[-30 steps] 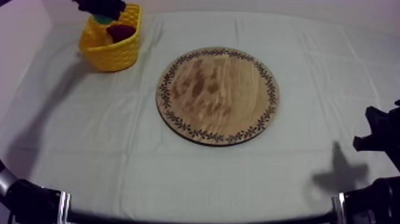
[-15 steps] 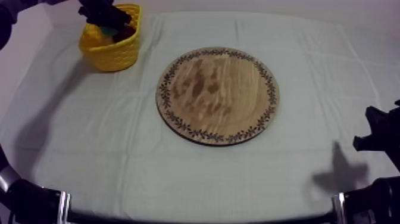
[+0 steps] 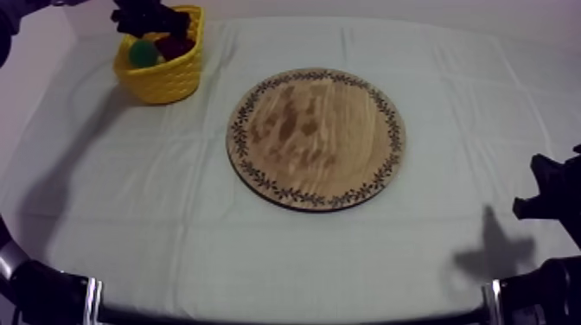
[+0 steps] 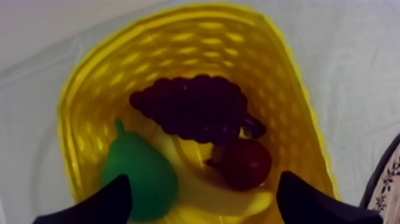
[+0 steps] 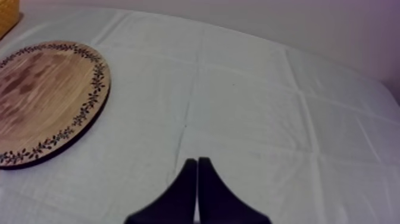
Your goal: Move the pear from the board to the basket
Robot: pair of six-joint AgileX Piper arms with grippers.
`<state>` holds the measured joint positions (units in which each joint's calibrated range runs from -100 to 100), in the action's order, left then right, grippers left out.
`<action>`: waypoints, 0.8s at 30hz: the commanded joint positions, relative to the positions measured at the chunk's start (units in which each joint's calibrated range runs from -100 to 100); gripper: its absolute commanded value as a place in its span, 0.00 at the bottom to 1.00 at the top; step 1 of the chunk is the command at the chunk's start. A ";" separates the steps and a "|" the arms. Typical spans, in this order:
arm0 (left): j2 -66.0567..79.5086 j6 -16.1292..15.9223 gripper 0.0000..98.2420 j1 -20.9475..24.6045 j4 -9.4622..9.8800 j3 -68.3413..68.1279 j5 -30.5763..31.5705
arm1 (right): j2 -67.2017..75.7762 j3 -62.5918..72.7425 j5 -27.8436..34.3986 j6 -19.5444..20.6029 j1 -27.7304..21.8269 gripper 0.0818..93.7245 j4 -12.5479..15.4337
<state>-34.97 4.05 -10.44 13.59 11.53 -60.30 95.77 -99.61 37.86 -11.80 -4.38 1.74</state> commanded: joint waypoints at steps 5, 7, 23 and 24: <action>4.29 0.83 0.83 0.35 -0.09 -1.85 1.34 | -0.01 -0.05 -0.12 0.00 0.01 0.00 -0.01; 6.53 1.17 0.74 0.55 -0.12 -2.44 1.66 | -0.01 -0.05 -0.12 0.00 0.01 0.00 -0.01; 31.05 1.39 0.02 4.71 -3.27 -15.39 13.80 | -0.01 -0.05 -0.12 -0.03 0.09 0.00 -0.01; 32.96 1.54 0.01 5.07 -3.43 -16.78 14.53 | -0.01 -0.05 -0.12 -0.04 0.09 0.00 -0.01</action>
<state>-6.50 5.48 -5.72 10.24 -3.24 -46.65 95.77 -99.61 37.78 -11.80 -4.34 1.74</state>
